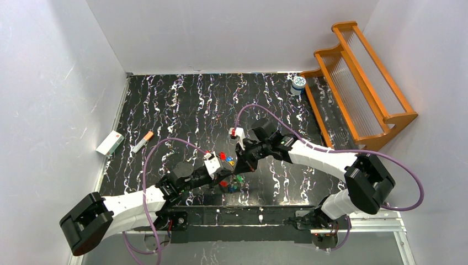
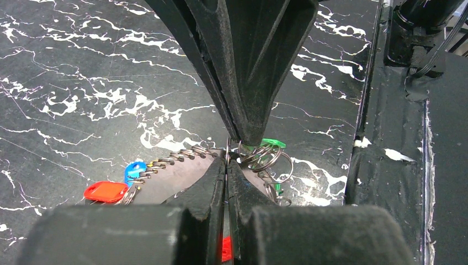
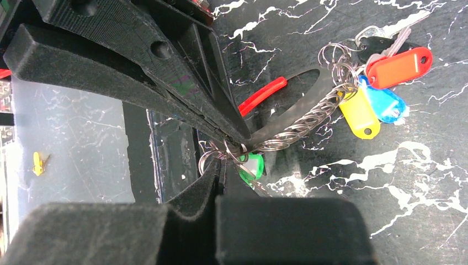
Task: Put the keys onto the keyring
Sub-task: Insert the key onto the keyring.
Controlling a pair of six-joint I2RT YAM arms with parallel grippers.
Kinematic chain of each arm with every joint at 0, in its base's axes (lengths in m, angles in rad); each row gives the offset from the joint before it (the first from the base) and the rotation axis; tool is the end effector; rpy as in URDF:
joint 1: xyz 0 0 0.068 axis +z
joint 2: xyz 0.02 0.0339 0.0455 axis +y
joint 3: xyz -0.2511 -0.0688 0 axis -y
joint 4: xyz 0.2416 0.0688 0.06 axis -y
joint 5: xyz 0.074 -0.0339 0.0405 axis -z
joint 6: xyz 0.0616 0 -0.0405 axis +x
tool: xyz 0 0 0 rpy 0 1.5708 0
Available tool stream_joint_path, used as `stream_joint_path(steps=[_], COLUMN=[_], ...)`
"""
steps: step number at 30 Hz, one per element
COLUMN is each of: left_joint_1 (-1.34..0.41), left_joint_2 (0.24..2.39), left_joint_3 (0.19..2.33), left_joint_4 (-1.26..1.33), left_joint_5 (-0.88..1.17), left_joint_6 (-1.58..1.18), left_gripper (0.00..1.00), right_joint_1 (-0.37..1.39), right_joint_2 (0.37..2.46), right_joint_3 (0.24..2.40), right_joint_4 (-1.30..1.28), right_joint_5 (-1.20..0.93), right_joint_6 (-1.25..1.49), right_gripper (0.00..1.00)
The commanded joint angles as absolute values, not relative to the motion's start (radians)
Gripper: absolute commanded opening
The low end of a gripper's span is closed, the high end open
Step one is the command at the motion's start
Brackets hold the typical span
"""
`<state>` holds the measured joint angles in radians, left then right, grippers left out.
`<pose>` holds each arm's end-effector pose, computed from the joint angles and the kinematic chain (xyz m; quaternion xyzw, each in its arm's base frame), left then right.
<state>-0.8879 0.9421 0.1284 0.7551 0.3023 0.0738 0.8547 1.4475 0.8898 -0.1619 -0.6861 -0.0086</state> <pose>0.1211 -0.1779 0.1744 0.4243 0.5899 -0.3691 0.5795 0.1789 0.2650 0.2056 -0.4850 0.7210 0.4390 0.2288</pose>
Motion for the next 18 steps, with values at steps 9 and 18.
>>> stream_joint_path(steps=[9,18], left_joint_1=[-0.894,-0.894], left_joint_2=[0.940,0.940], left_joint_3=[0.146,0.147], left_joint_4=[0.796,0.795], left_joint_5=[0.303,0.302], left_joint_6=[0.067,0.064], left_gripper=[0.00,0.00], right_joint_1=[0.870,0.875], right_joint_2=[1.396,1.382], right_joint_3=[0.934,0.928], right_joint_4=[-0.131,-0.117], right_joint_5=[-0.624,-0.637], right_joint_6=[-0.008,-0.008], right_gripper=[0.01,0.01])
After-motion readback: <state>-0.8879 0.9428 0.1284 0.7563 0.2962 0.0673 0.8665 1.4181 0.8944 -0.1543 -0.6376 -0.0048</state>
